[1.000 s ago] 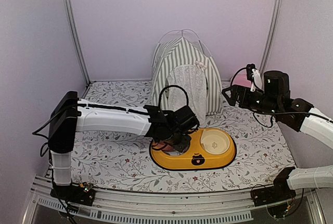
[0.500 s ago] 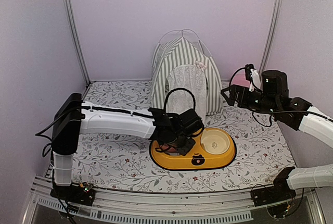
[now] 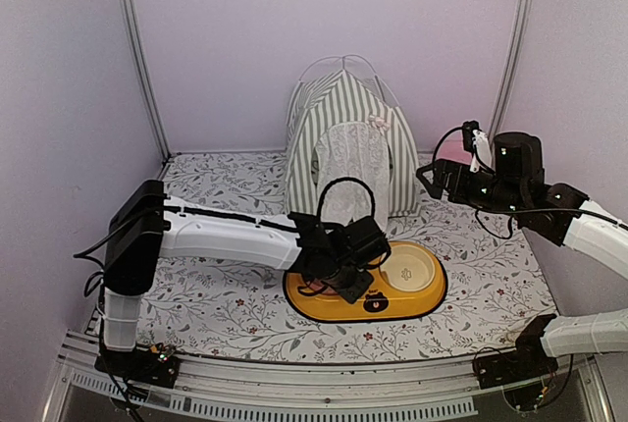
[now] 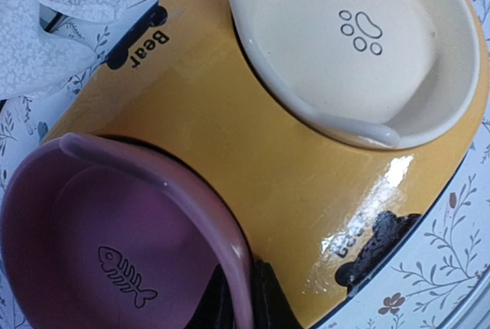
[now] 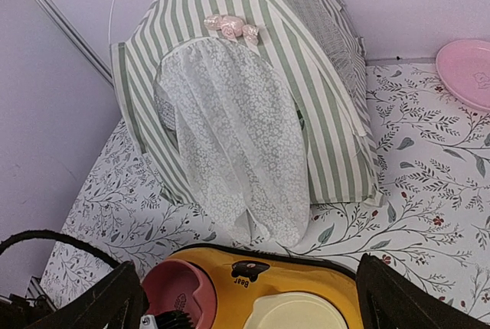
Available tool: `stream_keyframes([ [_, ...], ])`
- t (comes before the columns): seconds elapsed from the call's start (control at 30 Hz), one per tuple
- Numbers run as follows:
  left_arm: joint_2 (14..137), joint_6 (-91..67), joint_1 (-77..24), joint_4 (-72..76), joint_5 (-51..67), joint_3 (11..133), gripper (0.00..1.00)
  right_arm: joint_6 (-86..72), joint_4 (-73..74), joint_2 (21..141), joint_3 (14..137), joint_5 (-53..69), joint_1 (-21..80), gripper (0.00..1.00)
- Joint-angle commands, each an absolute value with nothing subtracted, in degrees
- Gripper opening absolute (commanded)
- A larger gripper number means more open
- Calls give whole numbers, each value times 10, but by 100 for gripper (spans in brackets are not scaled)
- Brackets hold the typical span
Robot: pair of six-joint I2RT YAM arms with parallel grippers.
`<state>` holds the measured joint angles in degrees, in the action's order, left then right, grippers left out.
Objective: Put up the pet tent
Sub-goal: Place the pet food bowl in the pet food container.
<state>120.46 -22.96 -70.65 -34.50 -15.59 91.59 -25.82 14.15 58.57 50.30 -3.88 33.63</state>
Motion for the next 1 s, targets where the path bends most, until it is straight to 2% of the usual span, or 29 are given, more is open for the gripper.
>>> stream_keyframes([
  [0.0, 1202, -231, -718, -334, -160, 925, 16, -265, 144, 574, 505, -33, 335, 99],
  [0.13, 1191, -234, -717, -333, -170, 923, 37, -266, 145, 575, 504, -33, 335, 99],
  [0.23, 1177, -235, -716, -333, -178, 922, 45, -265, 147, 577, 504, -32, 335, 99],
  [0.77, 1024, -255, -642, -230, -114, 796, 62, -277, 162, 596, 496, -53, 334, 99],
  [0.97, 962, -278, -593, -161, -79, 713, 74, -285, 169, 609, 487, -73, 326, 99],
])
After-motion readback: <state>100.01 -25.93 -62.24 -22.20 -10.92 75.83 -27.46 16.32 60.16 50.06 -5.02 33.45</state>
